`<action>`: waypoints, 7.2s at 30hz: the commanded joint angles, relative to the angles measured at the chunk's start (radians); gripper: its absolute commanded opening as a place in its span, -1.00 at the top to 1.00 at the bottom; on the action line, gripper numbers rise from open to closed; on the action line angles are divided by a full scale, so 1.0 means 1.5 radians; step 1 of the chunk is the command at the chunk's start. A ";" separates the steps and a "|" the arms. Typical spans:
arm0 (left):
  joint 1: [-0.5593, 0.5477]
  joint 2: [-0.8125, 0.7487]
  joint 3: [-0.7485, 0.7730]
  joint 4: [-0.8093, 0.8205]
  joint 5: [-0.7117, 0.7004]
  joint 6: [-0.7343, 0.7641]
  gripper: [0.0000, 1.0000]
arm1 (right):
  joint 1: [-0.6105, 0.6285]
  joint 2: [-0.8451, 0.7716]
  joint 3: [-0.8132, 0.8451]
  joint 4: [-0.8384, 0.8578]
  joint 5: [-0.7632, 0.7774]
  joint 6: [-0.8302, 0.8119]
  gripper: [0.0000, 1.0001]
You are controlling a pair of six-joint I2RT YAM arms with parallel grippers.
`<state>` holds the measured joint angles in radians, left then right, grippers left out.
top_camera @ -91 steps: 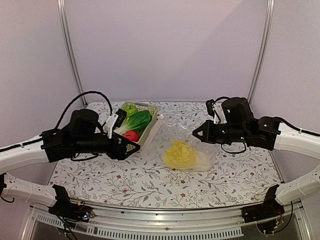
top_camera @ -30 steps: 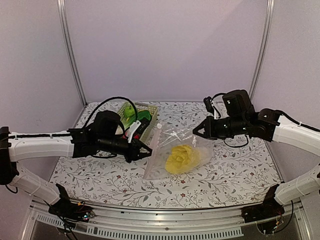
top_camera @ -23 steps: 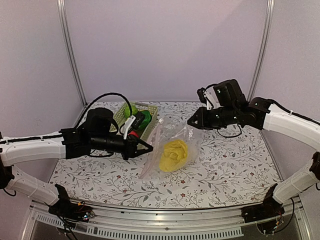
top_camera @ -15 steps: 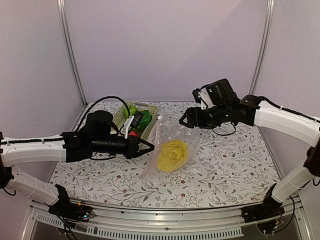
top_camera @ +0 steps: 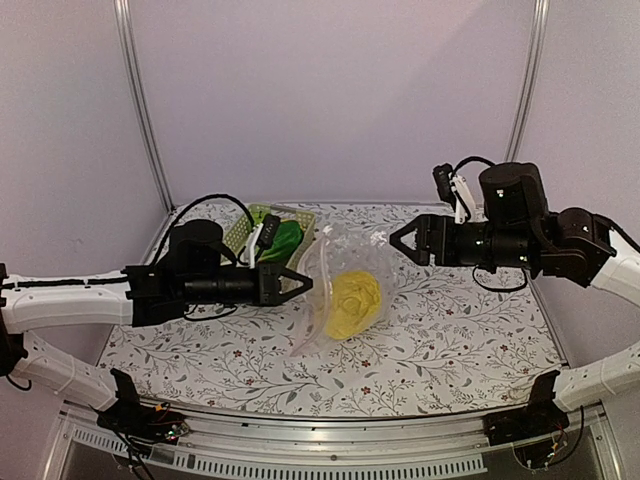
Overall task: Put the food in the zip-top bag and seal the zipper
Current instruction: Adjust the zipper food storage bag at the center of the board, then pick up the fake vegetable from the bin, then place the fake vegetable in the zipper food storage bag.
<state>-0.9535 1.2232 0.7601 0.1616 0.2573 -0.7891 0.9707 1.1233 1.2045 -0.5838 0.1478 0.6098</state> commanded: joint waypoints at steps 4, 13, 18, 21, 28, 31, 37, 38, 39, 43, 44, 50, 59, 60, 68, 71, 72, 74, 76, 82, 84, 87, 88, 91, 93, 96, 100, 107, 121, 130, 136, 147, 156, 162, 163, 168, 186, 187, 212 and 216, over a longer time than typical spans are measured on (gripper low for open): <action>-0.019 0.005 0.033 0.013 -0.006 -0.007 1.00 | 0.113 0.058 0.025 0.003 0.060 0.055 -0.42; -0.021 0.000 0.036 -0.009 -0.021 0.000 1.00 | 0.176 0.178 0.088 0.027 0.049 0.054 -0.20; -0.022 0.001 0.035 -0.012 -0.021 0.000 1.00 | 0.183 0.221 0.094 0.040 0.034 0.069 0.02; -0.023 0.004 0.036 -0.009 -0.019 -0.001 1.00 | 0.184 0.239 0.101 0.052 0.025 0.072 0.07; -0.025 0.005 0.036 -0.007 -0.020 0.000 1.00 | 0.185 0.265 0.120 0.053 0.026 0.075 0.08; -0.024 0.006 0.036 -0.008 -0.022 -0.001 1.00 | 0.191 0.267 0.128 0.045 0.032 0.075 -0.14; -0.026 0.009 0.039 -0.007 -0.021 0.000 1.00 | 0.199 0.278 0.146 0.016 0.068 0.076 -0.16; -0.027 0.009 0.040 -0.006 -0.021 0.000 1.00 | 0.199 0.282 0.150 0.006 0.080 0.078 -0.13; -0.026 0.009 0.040 -0.006 -0.021 0.000 1.00 | 0.199 0.288 0.156 -0.009 0.095 0.080 -0.10; -0.027 0.010 0.044 -0.008 -0.017 0.001 1.00 | 0.200 0.313 0.185 -0.062 0.148 0.082 0.05; -0.028 0.010 0.044 -0.009 -0.017 0.002 1.00 | 0.200 0.318 0.187 -0.065 0.153 0.081 0.10; -0.027 0.007 0.046 -0.020 -0.021 0.008 1.00 | 0.200 0.326 0.187 -0.068 0.167 0.084 0.63; -0.026 -0.020 0.111 -0.307 -0.239 0.076 1.00 | 0.200 0.267 0.156 -0.069 0.168 0.089 1.00; -0.026 -0.023 0.118 -0.336 -0.268 0.081 1.00 | 0.200 0.255 0.149 -0.065 0.167 0.089 1.00; -0.024 -0.007 0.143 -0.395 -0.309 0.096 0.99 | 0.201 0.216 0.124 -0.038 0.151 0.087 1.00; -0.024 -0.001 0.153 -0.390 -0.293 0.117 0.80 | 0.200 0.220 0.124 -0.034 0.155 0.089 1.00; -0.024 -0.005 0.153 -0.379 -0.273 0.133 0.62 | 0.201 0.222 0.124 -0.033 0.158 0.090 1.00; -0.024 -0.021 0.156 -0.351 -0.226 0.167 0.00 | 0.200 0.225 0.124 -0.032 0.165 0.092 1.00; -0.024 -0.050 0.164 -0.352 -0.193 0.197 -0.61 | 0.200 0.227 0.124 -0.030 0.170 0.093 1.00; 0.009 -0.163 0.208 -0.464 -0.309 0.220 -0.99 | 0.200 0.226 0.127 -0.029 0.174 0.087 1.00; 0.058 -0.181 0.225 -0.491 -0.305 0.221 -0.99 | 0.200 0.223 0.126 -0.028 0.176 0.084 1.00; 0.122 -0.172 0.248 -0.497 -0.261 0.242 -0.99 | 0.200 0.223 0.126 -0.027 0.179 0.080 1.00; 0.142 -0.153 0.258 -0.496 -0.235 0.256 -0.99 | 0.200 0.224 0.126 -0.028 0.178 0.078 1.00; 0.174 -0.075 0.294 -0.498 -0.218 0.314 -0.99 | 0.200 0.227 0.127 -0.024 0.174 0.075 1.00; 0.185 -0.014 0.314 -0.488 -0.248 0.367 -0.99 | 0.200 0.227 0.126 -0.023 0.171 0.075 1.00; 0.224 0.088 0.353 -0.458 -0.219 0.436 -0.99 | 0.200 0.226 0.126 -0.021 0.170 0.072 1.00; 0.269 0.219 0.441 -0.459 -0.183 0.503 -0.99 | 0.200 0.222 0.125 -0.017 0.172 0.068 1.00; 0.291 0.428 0.622 -0.521 -0.161 0.600 -0.96 | 0.200 0.229 0.127 -0.009 0.162 0.067 1.00; 0.295 0.650 0.772 -0.552 -0.169 0.626 -0.82 | 0.200 0.242 0.133 -0.005 0.144 0.079 1.00; 0.309 0.680 0.776 -0.554 -0.178 0.620 -0.37 | 0.200 0.242 0.128 -0.005 0.147 0.083 1.00; 0.308 0.700 0.774 -0.586 -0.168 0.621 -0.13 | 0.200 0.245 0.128 -0.005 0.146 0.084 1.00; 0.307 0.723 0.790 -0.623 -0.231 0.631 0.17 | 0.201 0.241 0.125 -0.006 0.150 0.083 1.00; 0.306 0.631 0.796 -0.617 -0.250 0.597 1.00 | 0.201 0.229 0.115 -0.006 0.158 0.084 1.00; 0.306 0.479 0.743 -0.550 -0.254 0.560 1.00 | 0.200 0.227 0.114 0.001 0.156 0.081 1.00; 0.306 0.451 0.728 -0.536 -0.250 0.554 1.00 | 0.200 0.228 0.114 0.003 0.155 0.081 1.00; 0.299 0.304 0.628 -0.461 -0.209 0.531 1.00 | 0.192 0.232 0.117 0.013 0.139 0.077 1.00; 0.215 -0.109 0.301 0.007 0.280 0.300 1.00 | 0.107 0.197 0.082 0.099 -0.023 0.094 1.00; 0.193 -0.107 0.302 0.021 0.289 0.299 1.00 | 0.105 0.195 0.079 0.101 -0.028 0.096 1.00; 0.019 0.012 0.257 0.240 0.276 0.367 1.00 | 0.095 0.112 0.032 0.164 -0.151 0.155 1.00; 0.008 0.025 0.250 0.247 0.257 0.401 1.00 | 0.094 0.111 0.029 0.170 -0.165 0.160 1.00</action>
<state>-0.9146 1.2373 1.1591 0.5034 0.6956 -0.2687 1.1156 1.3155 1.2541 -0.3813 -0.0490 0.8356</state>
